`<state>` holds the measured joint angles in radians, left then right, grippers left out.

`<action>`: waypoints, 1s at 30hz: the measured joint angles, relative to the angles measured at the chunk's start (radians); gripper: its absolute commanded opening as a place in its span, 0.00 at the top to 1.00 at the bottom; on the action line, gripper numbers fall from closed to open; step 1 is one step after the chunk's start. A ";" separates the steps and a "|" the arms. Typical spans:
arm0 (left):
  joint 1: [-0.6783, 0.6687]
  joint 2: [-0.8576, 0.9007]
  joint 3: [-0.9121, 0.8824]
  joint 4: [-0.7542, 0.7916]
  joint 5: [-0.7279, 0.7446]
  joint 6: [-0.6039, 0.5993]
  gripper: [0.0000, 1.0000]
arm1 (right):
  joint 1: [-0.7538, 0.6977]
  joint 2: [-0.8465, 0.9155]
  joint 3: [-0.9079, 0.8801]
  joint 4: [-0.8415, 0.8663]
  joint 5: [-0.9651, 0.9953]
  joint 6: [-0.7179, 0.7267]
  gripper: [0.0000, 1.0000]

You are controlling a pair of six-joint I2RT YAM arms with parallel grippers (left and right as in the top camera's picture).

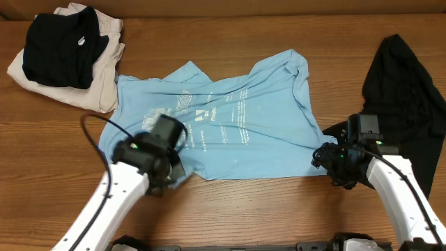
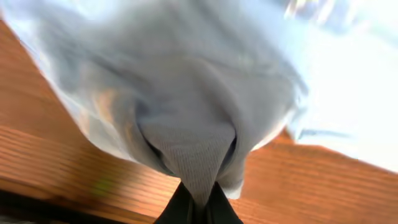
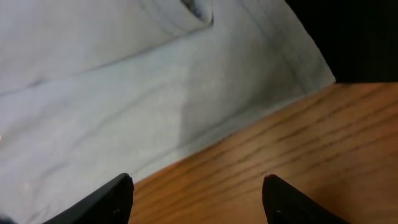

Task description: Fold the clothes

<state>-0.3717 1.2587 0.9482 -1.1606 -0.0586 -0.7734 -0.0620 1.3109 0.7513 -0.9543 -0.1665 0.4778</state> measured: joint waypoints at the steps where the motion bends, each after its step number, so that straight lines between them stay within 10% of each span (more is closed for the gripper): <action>1: 0.025 0.000 0.027 -0.015 -0.013 0.024 0.96 | 0.000 0.010 -0.007 0.018 0.003 0.011 0.30; 13: 0.304 0.000 0.117 -0.036 -0.098 0.177 0.96 | 0.004 0.216 -0.020 0.137 0.071 0.085 0.33; 22: 0.360 0.000 0.119 -0.027 -0.106 0.235 0.96 | 0.005 0.233 -0.013 0.159 0.154 0.119 0.96; 30: 0.361 0.004 0.151 -0.034 -0.108 0.262 0.96 | 0.006 0.243 0.007 0.116 0.159 0.115 0.96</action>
<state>-0.0105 1.2625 1.0992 -1.1946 -0.1661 -0.5110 -0.0563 1.5536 0.7586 -0.8387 -0.0071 0.5930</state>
